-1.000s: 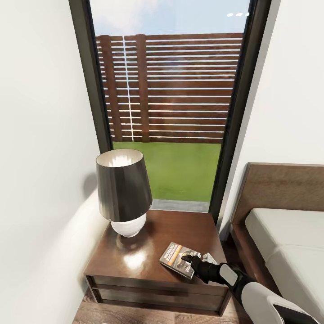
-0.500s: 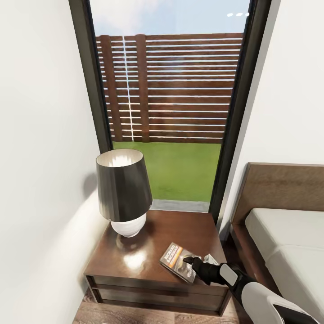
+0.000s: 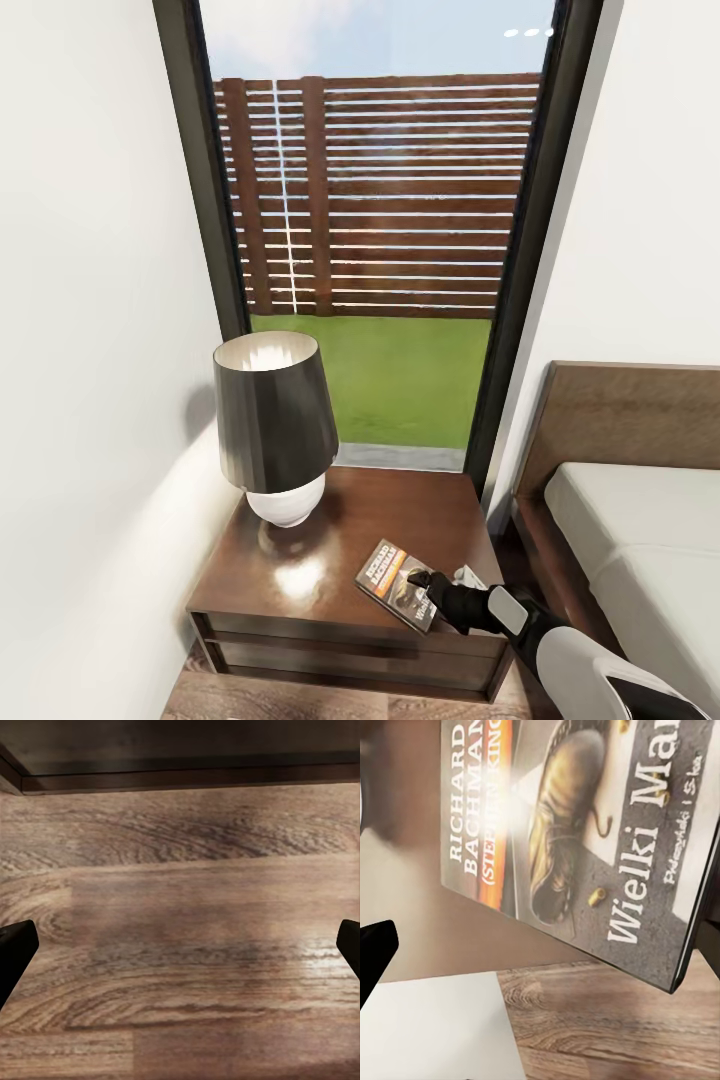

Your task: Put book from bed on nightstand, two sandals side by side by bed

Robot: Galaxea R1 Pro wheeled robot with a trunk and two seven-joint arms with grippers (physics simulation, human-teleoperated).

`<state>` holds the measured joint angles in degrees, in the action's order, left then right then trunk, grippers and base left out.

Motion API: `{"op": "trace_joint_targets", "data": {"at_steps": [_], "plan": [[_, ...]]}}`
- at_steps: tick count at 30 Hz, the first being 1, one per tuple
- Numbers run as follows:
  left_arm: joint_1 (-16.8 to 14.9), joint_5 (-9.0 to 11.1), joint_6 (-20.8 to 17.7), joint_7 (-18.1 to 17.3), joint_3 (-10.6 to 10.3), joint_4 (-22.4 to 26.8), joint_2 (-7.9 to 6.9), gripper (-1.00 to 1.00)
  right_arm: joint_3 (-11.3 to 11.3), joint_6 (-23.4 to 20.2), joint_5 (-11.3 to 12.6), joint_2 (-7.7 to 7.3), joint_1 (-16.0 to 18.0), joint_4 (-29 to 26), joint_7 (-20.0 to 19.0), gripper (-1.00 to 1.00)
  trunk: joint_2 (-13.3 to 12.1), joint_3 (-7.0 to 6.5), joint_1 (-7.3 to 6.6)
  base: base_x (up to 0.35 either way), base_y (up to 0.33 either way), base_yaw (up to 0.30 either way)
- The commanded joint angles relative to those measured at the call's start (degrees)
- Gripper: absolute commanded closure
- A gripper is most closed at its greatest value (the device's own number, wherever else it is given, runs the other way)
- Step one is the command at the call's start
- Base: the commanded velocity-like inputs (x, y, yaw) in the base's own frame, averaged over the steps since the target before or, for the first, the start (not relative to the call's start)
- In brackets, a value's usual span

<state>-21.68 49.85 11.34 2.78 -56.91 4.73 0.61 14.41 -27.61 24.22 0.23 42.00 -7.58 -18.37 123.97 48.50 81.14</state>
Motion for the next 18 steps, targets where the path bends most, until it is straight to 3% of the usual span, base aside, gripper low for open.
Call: {"op": "trace_joint_targets", "data": {"at_steps": [1, 18], "plan": [[-0.03, 0.25, 0.16, 0.29, -0.49, 0.02, 0.00, -1.00, 0.46, -0.34, -0.23, 0.02, 0.01, -0.08, -0.03, -1.00, 0.02, 0.05, -0.01, 0.000, 0.000, 0.000], [-0.03, 0.25, 0.17, 0.29, -0.49, 0.02, 0.00, -1.00, 0.44, -0.14, -0.15, -0.01, 0.01, -0.15, -0.15, -1.00, 0.02, 0.05, -0.01, 0.000, 0.000, 0.000]]}}
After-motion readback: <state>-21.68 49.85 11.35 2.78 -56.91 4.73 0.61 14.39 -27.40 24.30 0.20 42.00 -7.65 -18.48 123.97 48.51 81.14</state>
